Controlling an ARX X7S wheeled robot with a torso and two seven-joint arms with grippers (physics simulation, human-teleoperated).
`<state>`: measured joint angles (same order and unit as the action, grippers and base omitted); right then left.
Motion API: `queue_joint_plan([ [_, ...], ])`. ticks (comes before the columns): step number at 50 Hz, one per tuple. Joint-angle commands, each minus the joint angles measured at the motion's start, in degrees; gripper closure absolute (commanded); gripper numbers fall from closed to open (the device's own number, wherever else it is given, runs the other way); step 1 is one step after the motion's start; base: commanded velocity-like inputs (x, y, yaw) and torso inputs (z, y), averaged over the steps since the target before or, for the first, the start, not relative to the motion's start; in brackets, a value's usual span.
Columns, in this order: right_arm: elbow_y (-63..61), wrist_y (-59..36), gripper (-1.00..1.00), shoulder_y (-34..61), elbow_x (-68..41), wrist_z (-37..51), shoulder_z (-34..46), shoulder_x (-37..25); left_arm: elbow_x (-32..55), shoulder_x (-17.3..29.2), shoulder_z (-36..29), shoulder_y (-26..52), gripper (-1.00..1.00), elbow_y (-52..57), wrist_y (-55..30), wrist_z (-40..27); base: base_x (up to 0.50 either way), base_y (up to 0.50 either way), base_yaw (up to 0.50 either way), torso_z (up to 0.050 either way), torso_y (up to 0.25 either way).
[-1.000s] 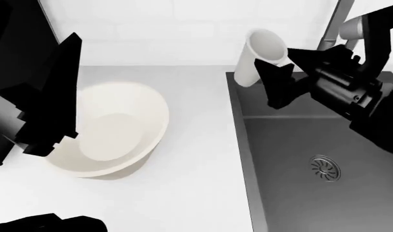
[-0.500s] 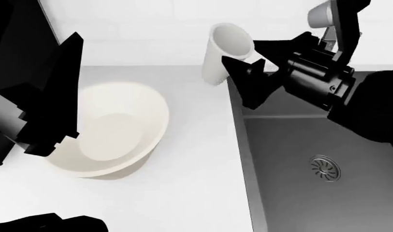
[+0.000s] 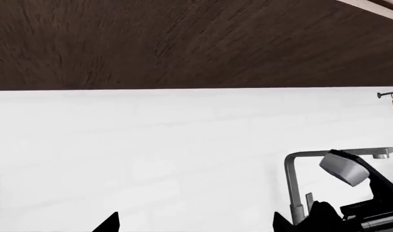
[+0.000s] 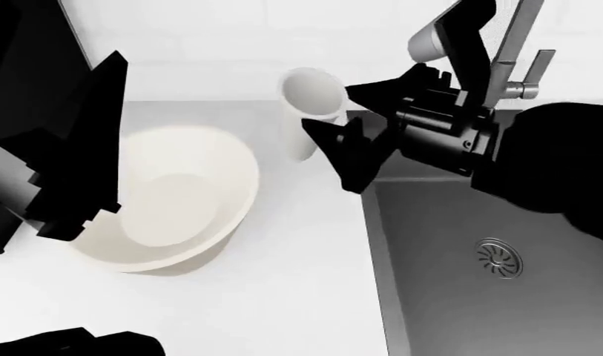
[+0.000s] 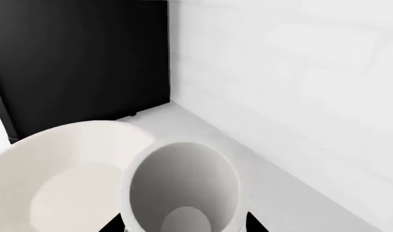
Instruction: Pick the cup and bowl from the sink and place them on the counter for drying.
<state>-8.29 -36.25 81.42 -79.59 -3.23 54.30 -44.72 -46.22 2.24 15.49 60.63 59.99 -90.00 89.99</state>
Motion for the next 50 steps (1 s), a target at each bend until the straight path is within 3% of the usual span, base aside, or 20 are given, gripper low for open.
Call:
queue_joint_plan([
  [1,0.1,-2.5,1.0,1.0,1.5,-1.7,1.3,0.9,-0.2,-0.3,-0.1,-0.1,-1.0,0.0,0.0,0.0,0.0,0.0,0.0,0.0,0.0],
  [50,0.9,-6.4,1.0,-0.8,1.3,-1.6,4.6,1.6,-0.3,-0.5,-0.3,-0.2,-1.0,0.0,0.0,0.0,0.0,0.0,0.0,0.0,0.0],
])
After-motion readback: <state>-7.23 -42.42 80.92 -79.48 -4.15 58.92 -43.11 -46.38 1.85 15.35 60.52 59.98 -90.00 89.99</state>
